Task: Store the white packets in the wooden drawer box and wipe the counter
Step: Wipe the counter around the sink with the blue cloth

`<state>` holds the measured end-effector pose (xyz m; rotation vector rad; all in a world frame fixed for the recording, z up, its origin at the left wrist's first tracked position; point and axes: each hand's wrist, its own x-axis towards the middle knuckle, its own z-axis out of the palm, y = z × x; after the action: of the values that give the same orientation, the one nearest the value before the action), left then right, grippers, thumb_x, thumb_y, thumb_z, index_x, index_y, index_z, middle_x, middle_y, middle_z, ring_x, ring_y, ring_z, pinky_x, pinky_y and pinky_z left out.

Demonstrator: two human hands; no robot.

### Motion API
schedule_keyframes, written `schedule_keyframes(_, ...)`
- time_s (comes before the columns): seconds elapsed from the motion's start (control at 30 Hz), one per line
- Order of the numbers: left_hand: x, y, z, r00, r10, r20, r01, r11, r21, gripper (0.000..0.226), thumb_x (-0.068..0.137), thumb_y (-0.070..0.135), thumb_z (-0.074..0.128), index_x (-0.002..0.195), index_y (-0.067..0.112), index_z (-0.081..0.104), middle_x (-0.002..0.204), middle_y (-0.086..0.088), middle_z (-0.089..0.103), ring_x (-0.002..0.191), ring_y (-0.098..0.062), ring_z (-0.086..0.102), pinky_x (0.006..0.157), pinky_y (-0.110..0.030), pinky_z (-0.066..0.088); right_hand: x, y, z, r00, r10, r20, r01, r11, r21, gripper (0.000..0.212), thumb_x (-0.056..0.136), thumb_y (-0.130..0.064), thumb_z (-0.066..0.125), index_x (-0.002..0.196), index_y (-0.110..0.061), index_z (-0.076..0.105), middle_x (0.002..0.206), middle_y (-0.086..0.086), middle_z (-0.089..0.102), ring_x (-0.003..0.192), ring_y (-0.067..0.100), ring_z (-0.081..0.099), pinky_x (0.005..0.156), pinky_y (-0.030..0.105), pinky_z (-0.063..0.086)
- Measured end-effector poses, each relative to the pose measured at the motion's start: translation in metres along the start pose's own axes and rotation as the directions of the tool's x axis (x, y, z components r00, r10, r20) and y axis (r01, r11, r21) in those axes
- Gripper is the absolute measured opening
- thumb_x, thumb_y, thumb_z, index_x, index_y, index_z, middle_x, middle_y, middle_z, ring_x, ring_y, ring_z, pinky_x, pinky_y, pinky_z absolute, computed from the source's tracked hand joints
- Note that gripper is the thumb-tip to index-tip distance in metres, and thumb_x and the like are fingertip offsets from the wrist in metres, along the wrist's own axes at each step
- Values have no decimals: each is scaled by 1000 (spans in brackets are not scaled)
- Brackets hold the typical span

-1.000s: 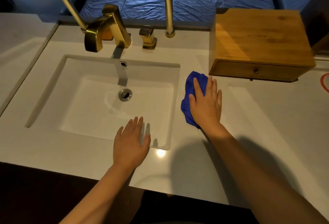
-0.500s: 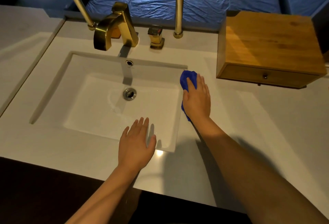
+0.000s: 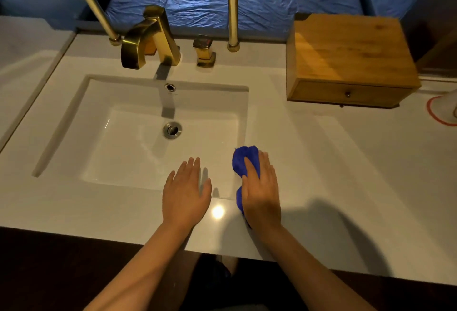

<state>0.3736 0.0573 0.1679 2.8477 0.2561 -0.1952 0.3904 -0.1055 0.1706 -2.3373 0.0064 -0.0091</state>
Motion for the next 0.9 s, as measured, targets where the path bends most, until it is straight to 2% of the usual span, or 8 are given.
schedule_keyframes(0.13,1,0,1,1000,-3,-20,2,999,-32,58,95,40,32,147,16,24,153,-5,32,142,-19,27,116,-36,17,24,-40,24,999,-51,3,50,992,117,36,94,-40,41,129,-33,44,131,-8,52,122,13,48,107,41,39)
schedule_keyframes(0.3,-1,0,-3,998,-14,-64,5,990,-140,55,97,37,31,146,14,25,151,-7,37,140,-21,32,116,-37,20,34,-47,21,988,-154,31,151,985,85,34,91,-37,43,125,-42,48,99,-28,62,82,-3,62,66,12,50)
schedule_keyframes(0.47,-4,1,-5,997,-16,-82,1,983,-183,53,97,35,31,146,14,27,151,-6,37,141,-21,30,116,-36,17,4,-21,-19,957,-167,236,193,977,-92,49,90,-32,42,137,-21,36,144,4,40,131,22,38,109,38,34)
schedule_keyframes(0.6,-3,2,-7,996,16,-84,-34,976,-215,53,97,34,32,145,13,26,151,-7,35,141,-22,30,117,-36,16,-6,1,-52,788,-115,604,352,890,-290,74,87,-29,45,148,-19,5,159,8,-5,145,25,-5,119,41,5)
schedule_keyframes(0.67,-4,0,-8,996,46,-72,-63,967,-248,54,97,33,32,146,13,24,153,-7,32,142,-21,26,117,-37,15,-2,0,-61,737,-105,667,364,894,-262,59,89,-23,48,143,-18,24,153,10,21,137,29,24,113,42,25)
schedule_keyframes(0.73,-5,-2,-11,995,82,-58,-94,960,-265,54,97,33,32,147,15,22,155,-7,27,145,-21,20,117,-38,14,0,-10,-65,826,-144,545,272,949,-162,23,91,-27,44,109,-15,53,113,10,58,99,27,56,86,39,45)
schedule_keyframes(0.8,-7,-4,-13,992,119,-44,-126,964,-235,54,97,34,32,148,17,20,157,-7,20,146,-21,13,118,-41,12,2,-14,-63,884,-160,440,260,949,-178,27,91,-29,41,87,-7,54,85,11,59,73,27,54,67,36,41)
schedule_keyframes(0.9,-13,-1,-15,989,141,-36,-146,973,-181,54,97,37,32,147,20,22,159,-6,15,147,-21,9,118,-44,9,-4,-14,-63,899,-261,351,389,844,-370,23,90,-19,44,104,-6,57,96,12,57,81,24,48,69,29,33)
